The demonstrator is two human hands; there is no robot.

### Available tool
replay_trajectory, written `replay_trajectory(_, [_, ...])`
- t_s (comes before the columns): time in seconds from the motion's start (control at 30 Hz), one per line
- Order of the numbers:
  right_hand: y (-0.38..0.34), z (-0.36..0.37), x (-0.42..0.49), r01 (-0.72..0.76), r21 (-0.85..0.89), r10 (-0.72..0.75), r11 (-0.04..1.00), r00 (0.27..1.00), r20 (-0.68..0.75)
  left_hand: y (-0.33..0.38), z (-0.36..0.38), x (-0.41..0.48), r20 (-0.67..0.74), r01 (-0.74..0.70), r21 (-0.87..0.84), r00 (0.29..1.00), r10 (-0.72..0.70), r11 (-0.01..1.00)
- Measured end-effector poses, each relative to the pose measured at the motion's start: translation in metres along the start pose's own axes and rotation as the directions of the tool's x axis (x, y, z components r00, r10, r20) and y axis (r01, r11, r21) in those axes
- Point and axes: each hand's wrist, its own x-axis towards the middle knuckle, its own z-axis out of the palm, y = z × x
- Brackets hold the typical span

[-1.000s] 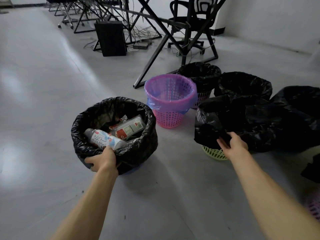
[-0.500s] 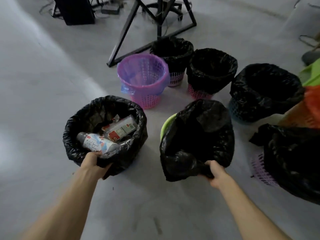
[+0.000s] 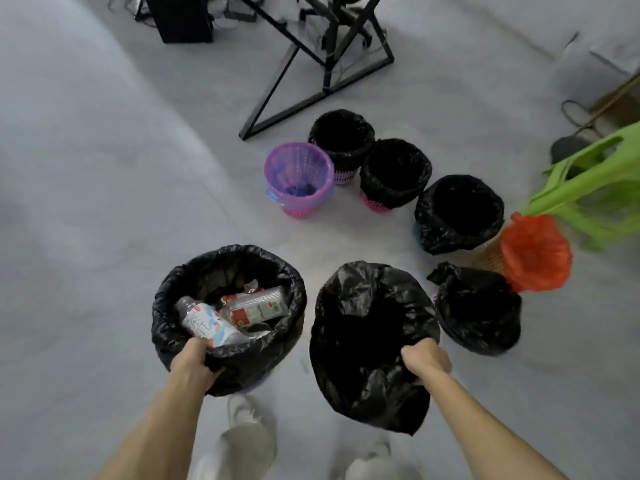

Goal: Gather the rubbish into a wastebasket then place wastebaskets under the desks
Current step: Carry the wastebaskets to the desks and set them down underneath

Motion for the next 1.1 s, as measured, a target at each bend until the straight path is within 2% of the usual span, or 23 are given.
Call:
replay_trajectory(0.17, [-0.031,-0.09,-0.116,0.113,0.031,-0.113,0.993,0.993,-0.023,0.07,-0.079,-0.097,0.003,-0.033,0.048,0.999,0.032,0.998])
replay_trajectory(0.37, [-0.113,-0.146,-0.215,0.263,0.267,-0.229,0.927,0.962,-0.15,0.168,-0.144,-0.167,0.066,-0.187,0.058,0.981,0.184,0.981])
replay_trajectory(0.5, [-0.169,-0.149,-0.259,0.335,0.45,-0.296,0.828,0.942,-0.156,0.224,-0.167,-0.162,0.067,-0.259,-0.056,0.962,0.263,0.964])
replay_trajectory(0.57, [-0.2,-0.144,-0.277,0.337,0.558,-0.322,0.758,0.938,-0.129,0.253,-0.179,-0.121,0.027,-0.308,-0.081,0.95,0.311,0.948])
replay_trajectory(0.67, [-0.239,-0.132,-0.293,0.27,0.665,-0.346,0.697,0.938,-0.018,0.276,-0.183,-0.145,-0.016,-0.324,-0.135,0.946,0.325,0.936])
replay_trajectory(0.8, [-0.295,-0.113,-0.288,0.222,0.676,-0.375,0.703,0.923,0.088,0.303,-0.172,-0.164,-0.179,-0.335,-0.173,0.935,0.305,0.926])
replay_trajectory(0.97, [-0.412,-0.115,-0.274,0.289,0.622,-0.459,0.728,0.879,0.128,0.375,-0.138,-0.157,-0.261,-0.317,-0.252,0.932,0.251,0.914])
replay_trajectory(1.1, [-0.515,-0.126,-0.261,0.329,0.62,-0.529,0.713,0.832,0.167,0.441,-0.11,-0.156,-0.284,-0.365,-0.287,0.916,0.285,0.886])
